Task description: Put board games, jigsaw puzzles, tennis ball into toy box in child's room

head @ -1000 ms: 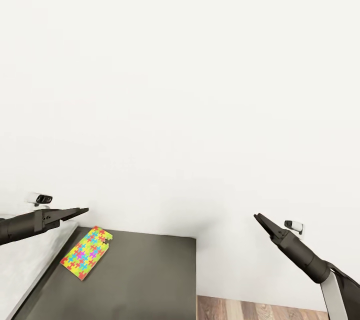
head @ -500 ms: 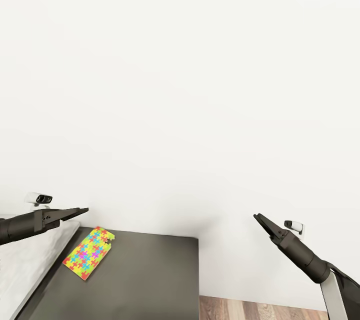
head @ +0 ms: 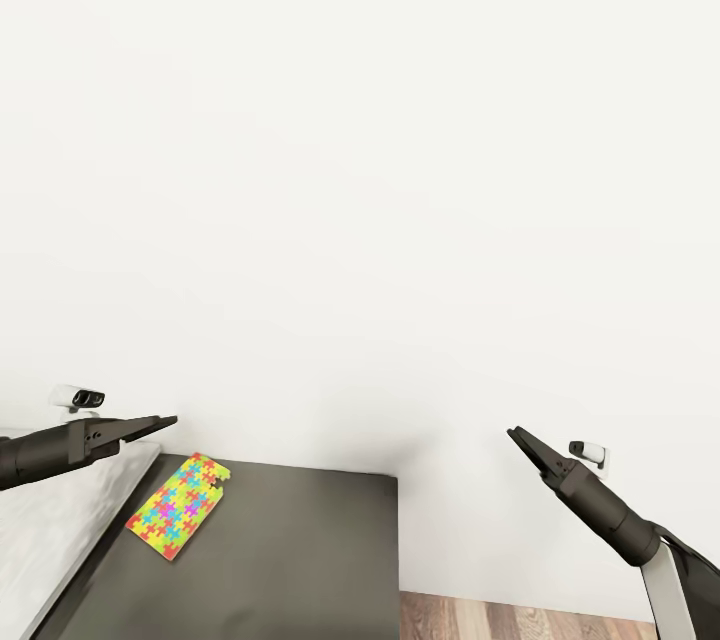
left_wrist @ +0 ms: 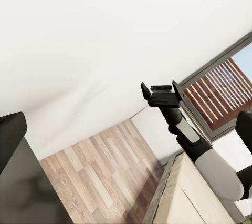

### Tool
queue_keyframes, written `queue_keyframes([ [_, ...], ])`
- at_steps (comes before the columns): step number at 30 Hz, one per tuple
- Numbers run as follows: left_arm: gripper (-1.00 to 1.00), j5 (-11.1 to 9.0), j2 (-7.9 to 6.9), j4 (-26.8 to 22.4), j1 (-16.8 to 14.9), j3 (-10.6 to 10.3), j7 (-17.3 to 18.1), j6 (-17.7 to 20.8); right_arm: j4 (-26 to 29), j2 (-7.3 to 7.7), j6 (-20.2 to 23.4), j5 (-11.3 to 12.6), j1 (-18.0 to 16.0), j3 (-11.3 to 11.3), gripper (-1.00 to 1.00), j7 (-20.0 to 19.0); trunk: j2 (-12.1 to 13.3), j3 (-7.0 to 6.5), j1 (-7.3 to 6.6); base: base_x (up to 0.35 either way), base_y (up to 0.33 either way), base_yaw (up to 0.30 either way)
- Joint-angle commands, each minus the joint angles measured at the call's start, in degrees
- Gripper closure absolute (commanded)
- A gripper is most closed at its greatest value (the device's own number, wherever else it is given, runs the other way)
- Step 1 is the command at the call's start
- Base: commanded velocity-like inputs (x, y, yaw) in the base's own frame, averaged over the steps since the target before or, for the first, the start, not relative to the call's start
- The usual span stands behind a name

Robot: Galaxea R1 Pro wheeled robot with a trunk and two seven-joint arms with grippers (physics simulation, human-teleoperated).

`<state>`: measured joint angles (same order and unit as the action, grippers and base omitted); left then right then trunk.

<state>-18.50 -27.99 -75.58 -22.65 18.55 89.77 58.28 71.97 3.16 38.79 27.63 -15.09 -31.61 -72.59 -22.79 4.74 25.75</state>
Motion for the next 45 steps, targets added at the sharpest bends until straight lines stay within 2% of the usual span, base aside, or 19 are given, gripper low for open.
queue_keyframes([
  [1,-1.0,0.04,0.0,-0.01,-0.05,-0.01,0.23,0.61,0.01,0.0,0.48,0.17,-0.07,-0.03,-1.0,0.01,-0.13,0.13,0.04,0.0,0.0,0.0],
  [35,-1.0,0.18,0.09,0.07,-0.03,-0.19,0.23,0.61,0.02,0.31,0.69,0.07,-0.06,0.06,-1.0,1.31,-0.13,0.13,0.04,0.0,0.011,0.0],
  [39,-1.0,1.93,0.11,0.09,-0.06,-0.35,0.23,0.51,0.02,0.4,0.88,0.06,-0.08,0.06,-1.0,3.33,-0.13,0.13,0.04,0.0,0.0,0.0],
  [45,-1.0,5.93,0.58,0.26,-0.23,-0.34,-5.4,0.5,0.2,0.38,1.11,0.07,-0.1,0.12,-1.0,7.67,-0.13,0.13,0.04,0.0,0.0,0.0],
])
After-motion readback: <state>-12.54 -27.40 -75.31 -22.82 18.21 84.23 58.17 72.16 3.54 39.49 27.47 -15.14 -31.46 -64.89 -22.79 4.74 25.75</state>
